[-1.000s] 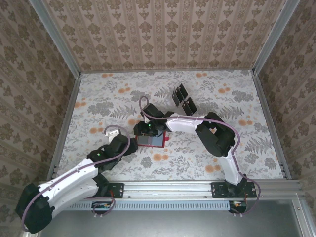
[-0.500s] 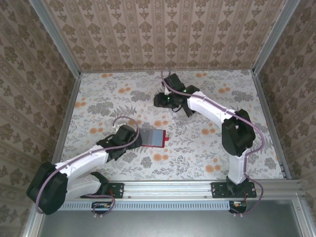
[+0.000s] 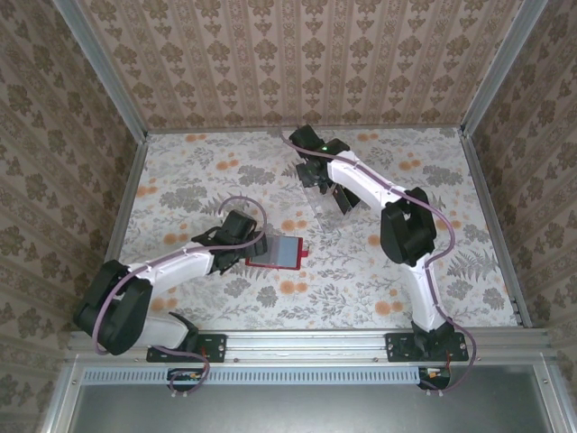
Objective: Put the credit cards into the card holder
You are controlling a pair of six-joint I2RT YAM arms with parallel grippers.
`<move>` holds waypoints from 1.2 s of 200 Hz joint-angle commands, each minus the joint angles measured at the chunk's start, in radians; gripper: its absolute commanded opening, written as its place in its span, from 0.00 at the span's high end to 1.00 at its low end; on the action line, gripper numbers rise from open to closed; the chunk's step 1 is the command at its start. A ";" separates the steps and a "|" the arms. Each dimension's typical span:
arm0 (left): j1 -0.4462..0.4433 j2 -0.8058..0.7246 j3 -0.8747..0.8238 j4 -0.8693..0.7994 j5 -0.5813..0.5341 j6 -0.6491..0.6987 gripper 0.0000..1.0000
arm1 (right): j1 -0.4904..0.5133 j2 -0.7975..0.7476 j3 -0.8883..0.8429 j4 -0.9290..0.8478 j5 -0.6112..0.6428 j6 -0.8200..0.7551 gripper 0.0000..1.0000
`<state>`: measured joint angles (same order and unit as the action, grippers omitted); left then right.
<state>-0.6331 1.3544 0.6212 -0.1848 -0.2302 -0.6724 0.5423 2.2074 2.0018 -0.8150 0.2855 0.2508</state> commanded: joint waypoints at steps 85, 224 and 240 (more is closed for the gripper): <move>0.021 0.020 0.037 0.004 0.023 0.037 0.00 | -0.025 0.149 0.156 -0.097 0.134 -0.096 0.64; 0.023 0.028 0.026 0.013 0.029 0.033 0.00 | -0.027 0.147 0.175 -0.095 0.055 -0.087 0.85; 0.023 0.027 0.023 0.013 0.029 0.033 0.00 | -0.030 0.150 0.175 -0.093 0.057 -0.091 0.85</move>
<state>-0.6201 1.3739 0.6319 -0.1776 -0.2050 -0.6571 0.5205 2.3524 2.1445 -0.8829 0.3553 0.1596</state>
